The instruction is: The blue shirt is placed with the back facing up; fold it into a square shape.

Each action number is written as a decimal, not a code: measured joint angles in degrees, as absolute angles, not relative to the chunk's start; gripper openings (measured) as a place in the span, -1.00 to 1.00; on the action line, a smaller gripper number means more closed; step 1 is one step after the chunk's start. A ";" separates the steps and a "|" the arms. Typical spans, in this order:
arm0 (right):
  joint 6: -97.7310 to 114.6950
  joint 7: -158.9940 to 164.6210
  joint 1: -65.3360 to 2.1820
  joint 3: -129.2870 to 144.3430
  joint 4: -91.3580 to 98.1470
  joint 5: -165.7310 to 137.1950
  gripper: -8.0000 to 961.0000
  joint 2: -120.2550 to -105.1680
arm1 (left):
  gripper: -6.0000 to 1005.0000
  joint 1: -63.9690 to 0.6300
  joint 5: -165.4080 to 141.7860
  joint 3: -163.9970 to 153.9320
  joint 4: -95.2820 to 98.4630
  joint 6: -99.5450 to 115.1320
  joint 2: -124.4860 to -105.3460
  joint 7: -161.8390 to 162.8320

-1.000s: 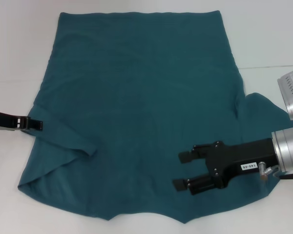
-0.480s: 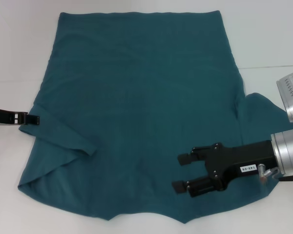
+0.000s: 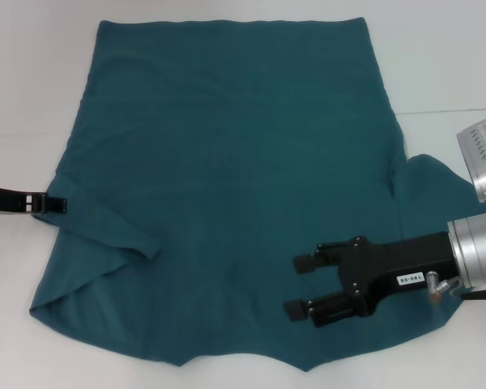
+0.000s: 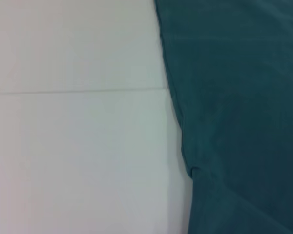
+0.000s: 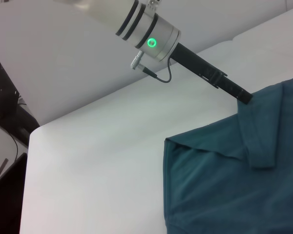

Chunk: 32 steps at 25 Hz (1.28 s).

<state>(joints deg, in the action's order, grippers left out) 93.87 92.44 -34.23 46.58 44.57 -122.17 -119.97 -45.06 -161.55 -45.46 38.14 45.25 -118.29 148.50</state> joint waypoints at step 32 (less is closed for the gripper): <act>93.42 92.37 -34.54 46.76 43.85 -122.17 0.90 -119.97 | 0.59 -47.18 -161.59 -45.72 34.14 44.17 -118.65 147.87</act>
<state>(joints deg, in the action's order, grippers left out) 93.42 92.37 -34.54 46.76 43.85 -122.17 -119.97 -47.18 -161.59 -45.72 34.14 44.17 -118.65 147.87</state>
